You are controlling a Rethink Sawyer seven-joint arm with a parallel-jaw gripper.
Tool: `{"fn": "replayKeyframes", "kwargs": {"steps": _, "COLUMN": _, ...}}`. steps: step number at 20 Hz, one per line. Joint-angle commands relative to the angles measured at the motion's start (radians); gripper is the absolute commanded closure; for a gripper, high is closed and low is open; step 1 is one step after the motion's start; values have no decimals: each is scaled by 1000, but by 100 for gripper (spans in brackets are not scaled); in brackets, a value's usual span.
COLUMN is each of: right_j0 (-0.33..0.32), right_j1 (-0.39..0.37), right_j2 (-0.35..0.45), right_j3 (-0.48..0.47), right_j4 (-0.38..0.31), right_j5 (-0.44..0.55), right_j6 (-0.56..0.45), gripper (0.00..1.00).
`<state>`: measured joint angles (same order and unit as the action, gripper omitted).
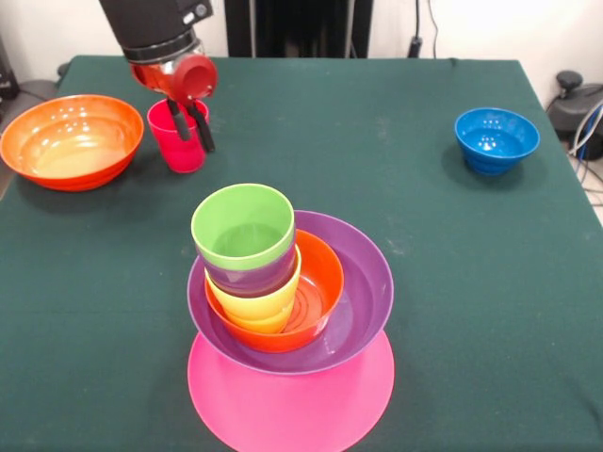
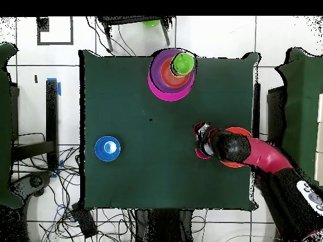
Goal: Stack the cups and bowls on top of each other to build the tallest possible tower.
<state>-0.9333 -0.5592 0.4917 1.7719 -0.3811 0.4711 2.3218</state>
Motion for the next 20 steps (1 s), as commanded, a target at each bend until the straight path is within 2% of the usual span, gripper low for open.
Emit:
{"fn": "replayKeyframes", "kwargs": {"steps": 1, "right_j0": 6, "right_j1": -40, "right_j2": -10, "right_j3": 18, "right_j4": -43, "right_j5": 59, "right_j6": -91, "gripper": 0}}
{"fn": "replayKeyframes", "kwargs": {"steps": 13, "right_j0": -25, "right_j1": -12, "right_j2": -23, "right_j3": 44, "right_j4": -67, "right_j5": 26, "right_j6": -95, "gripper": 0}}
{"fn": "replayKeyframes", "kwargs": {"steps": 20, "right_j0": -42, "right_j1": 32, "right_j2": -42, "right_j3": 44, "right_j4": -97, "right_j5": -22, "right_j6": -84, "gripper": 0}}
